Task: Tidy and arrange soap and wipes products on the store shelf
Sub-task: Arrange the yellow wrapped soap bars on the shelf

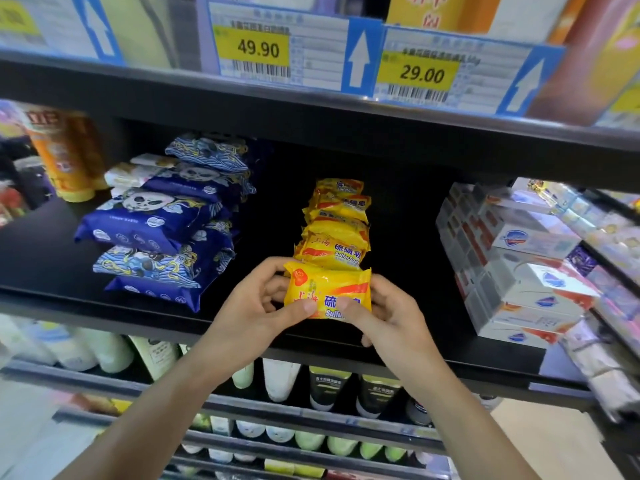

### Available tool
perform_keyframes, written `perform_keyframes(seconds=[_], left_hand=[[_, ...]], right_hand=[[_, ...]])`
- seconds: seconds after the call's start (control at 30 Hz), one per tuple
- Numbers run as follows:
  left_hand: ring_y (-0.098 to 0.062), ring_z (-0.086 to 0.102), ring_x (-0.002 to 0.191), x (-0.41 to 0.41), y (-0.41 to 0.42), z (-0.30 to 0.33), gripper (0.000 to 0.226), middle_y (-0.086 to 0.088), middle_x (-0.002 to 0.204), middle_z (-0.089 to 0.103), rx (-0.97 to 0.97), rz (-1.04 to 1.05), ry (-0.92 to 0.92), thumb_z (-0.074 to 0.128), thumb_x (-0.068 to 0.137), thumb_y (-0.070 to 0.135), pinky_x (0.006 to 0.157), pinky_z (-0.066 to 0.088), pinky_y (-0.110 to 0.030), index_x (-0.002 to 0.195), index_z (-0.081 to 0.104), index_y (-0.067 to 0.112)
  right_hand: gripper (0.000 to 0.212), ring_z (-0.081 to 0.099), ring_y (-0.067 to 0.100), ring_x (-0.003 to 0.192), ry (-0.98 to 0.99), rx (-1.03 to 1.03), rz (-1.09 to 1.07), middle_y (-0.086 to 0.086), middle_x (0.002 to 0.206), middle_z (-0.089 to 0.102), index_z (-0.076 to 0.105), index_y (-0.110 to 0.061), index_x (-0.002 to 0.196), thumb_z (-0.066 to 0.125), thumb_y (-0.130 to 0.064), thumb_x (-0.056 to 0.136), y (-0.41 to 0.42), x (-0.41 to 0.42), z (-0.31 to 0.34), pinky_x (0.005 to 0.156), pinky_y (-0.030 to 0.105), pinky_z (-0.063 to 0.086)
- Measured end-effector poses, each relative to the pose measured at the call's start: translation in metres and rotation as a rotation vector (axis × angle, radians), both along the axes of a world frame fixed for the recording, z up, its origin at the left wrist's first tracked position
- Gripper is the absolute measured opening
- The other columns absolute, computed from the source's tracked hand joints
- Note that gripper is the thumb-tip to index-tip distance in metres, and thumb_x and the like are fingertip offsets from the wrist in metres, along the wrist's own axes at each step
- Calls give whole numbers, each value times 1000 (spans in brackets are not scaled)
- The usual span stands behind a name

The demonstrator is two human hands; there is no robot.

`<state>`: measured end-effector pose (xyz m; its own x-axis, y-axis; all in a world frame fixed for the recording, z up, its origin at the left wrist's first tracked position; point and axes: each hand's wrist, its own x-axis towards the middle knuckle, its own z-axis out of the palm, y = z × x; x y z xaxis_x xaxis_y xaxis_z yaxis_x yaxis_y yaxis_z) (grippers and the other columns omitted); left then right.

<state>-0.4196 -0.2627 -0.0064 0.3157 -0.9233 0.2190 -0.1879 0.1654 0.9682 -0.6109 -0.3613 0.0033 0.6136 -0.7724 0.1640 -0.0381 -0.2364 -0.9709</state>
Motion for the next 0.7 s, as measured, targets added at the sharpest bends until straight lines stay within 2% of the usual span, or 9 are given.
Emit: perform_keyframes(seconds=[0.07, 0.13, 0.17, 0.27, 0.37, 0.43, 0.5, 0.57, 0.7], left_hand=[[-12, 72, 95, 1, 0, 0, 48, -2, 109, 78, 5, 28, -24, 81, 82, 26, 78, 51, -15, 127, 62, 27], [-12, 71, 99, 2, -2, 0, 50, 2, 111, 78, 29, 62, -62, 80, 81, 32, 81, 48, -23, 128, 63, 29], [-12, 70, 100, 2, -2, 0, 51, 5, 111, 78, 47, 78, -75, 80, 81, 36, 83, 47, -27, 128, 63, 29], [-10, 66, 103, 0, -5, 0, 45, 10, 113, 75, 104, 120, -102, 77, 86, 54, 89, 48, -31, 125, 66, 34], [-6, 63, 103, -1, -4, 3, 46, 13, 106, 70, 178, 150, -101, 56, 83, 74, 94, 48, -34, 108, 71, 39], [6, 60, 89, -3, -4, 5, 47, 20, 93, 67, 208, 184, -137, 43, 82, 81, 84, 44, -33, 95, 68, 44], [8, 58, 80, -4, -6, 5, 53, 23, 85, 66, 219, 250, -158, 34, 85, 83, 78, 42, -33, 85, 67, 42], [3, 59, 75, -5, -8, 2, 61, 16, 84, 71, 205, 281, -131, 29, 85, 85, 78, 41, -34, 83, 69, 39], [1, 62, 74, -5, -11, 3, 76, 7, 87, 79, 201, 186, -69, 25, 84, 89, 81, 37, -35, 96, 75, 32]], right_hand=[[27, 72, 4, 94, -24, 39, 27, -5, 112, 77, 72, -27, 119, 74, -27, 92, -4, 1, 5, 69, 16, 55], [29, 74, 10, 102, -45, 50, 27, -4, 114, 77, 72, -26, 119, 77, -24, 90, -7, 1, 5, 82, 23, 59], [30, 75, 11, 96, -53, 50, 15, -4, 114, 77, 72, -26, 119, 78, -23, 89, -8, 1, 3, 80, 25, 59], [34, 68, 15, 64, -67, 34, -42, -3, 111, 76, 69, -31, 123, 77, -24, 91, -6, -2, -3, 53, 24, 51], [36, 74, 19, 72, -101, 28, -68, -3, 107, 76, 66, -31, 125, 76, -17, 92, -7, -4, -7, 57, 23, 54], [36, 76, 20, 79, -121, 14, -63, -3, 105, 77, 66, -31, 124, 75, -14, 93, -7, -3, -9, 62, 24, 57], [36, 77, 19, 85, -157, 0, -76, -1, 100, 78, 66, -32, 122, 74, -11, 93, -7, -2, -10, 72, 26, 60], [37, 76, 19, 90, -169, -34, -103, 1, 96, 78, 68, -33, 119, 76, -9, 92, -5, 0, -11, 82, 29, 61], [35, 73, 16, 91, -187, -110, -86, -5, 104, 72, 70, -27, 115, 77, -4, 90, -2, 1, -13, 82, 26, 57]])
